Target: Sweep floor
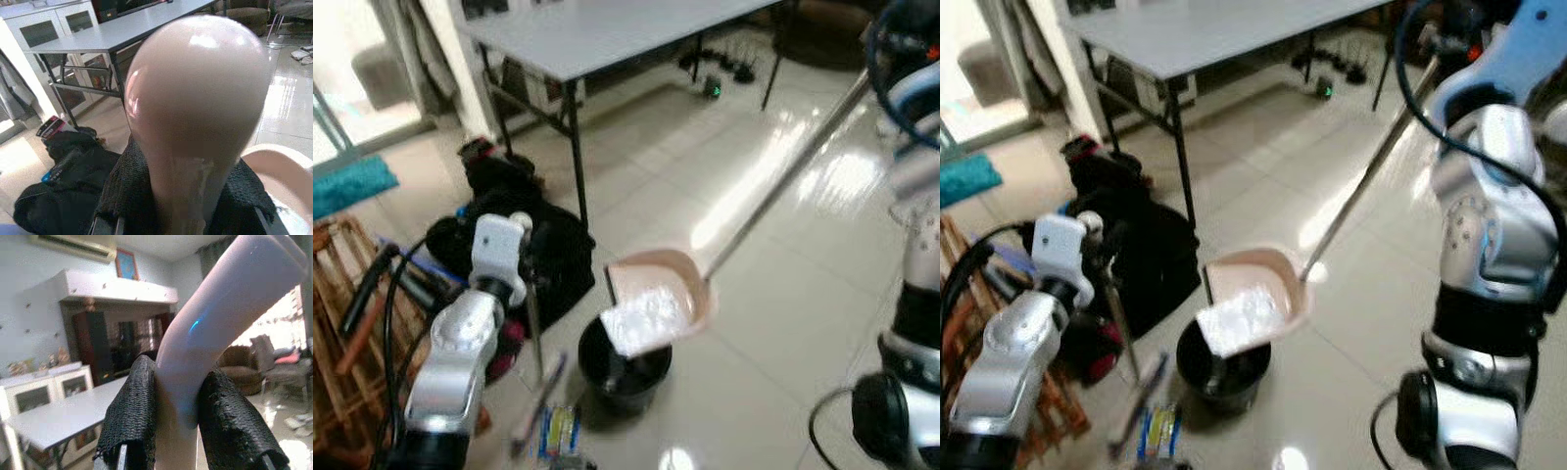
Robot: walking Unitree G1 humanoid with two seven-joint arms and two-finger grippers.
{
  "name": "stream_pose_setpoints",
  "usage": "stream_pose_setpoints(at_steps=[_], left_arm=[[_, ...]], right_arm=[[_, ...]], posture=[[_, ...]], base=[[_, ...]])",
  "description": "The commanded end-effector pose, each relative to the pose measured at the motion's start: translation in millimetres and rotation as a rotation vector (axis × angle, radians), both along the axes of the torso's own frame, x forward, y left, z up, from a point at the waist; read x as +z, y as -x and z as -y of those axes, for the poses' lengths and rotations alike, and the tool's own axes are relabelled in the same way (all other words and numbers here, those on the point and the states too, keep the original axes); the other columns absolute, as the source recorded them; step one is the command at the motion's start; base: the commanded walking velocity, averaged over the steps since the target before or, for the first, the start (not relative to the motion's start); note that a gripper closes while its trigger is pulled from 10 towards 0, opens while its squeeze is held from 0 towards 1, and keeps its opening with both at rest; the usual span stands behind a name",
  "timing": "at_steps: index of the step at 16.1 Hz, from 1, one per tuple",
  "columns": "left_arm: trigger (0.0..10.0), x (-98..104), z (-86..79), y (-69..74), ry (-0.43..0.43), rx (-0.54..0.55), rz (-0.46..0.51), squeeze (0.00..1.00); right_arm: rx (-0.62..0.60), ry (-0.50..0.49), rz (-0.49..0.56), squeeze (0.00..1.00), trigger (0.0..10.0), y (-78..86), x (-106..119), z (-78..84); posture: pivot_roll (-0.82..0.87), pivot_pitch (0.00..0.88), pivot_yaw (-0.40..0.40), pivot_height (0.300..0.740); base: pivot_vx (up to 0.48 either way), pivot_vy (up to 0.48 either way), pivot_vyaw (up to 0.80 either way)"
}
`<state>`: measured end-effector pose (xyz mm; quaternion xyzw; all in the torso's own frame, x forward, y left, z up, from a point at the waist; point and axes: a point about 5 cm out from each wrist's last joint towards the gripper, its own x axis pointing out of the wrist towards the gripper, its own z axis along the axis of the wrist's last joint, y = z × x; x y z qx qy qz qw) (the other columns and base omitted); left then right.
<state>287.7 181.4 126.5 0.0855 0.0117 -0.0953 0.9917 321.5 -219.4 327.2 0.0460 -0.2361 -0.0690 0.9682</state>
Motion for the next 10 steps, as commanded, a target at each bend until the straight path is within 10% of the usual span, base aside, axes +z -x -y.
stream_pose_setpoints(at_steps=[1, 10], left_arm=[[10.0, 5.6, -4.3, 1.0, -0.013, 0.016, 0.024, 0.0], [10.0, 2.8, -28.6, 8.9, -0.044, 0.118, 0.006, 0.0]], right_arm=[[0.0, 0.044, 0.064, 0.0, 10.0, 3.7, 9.8, -3.9], [-0.034, 0.098, 0.152, 0.0, 10.0, -3.3, -3.4, -27.9]], posture=[[-0.04, 0.02, 0.003, 0.74], [-0.02, 0.007, -0.01, 0.74]], base=[[0.0, 0.0, 0.0], [0.0, 0.0, 0.0]])
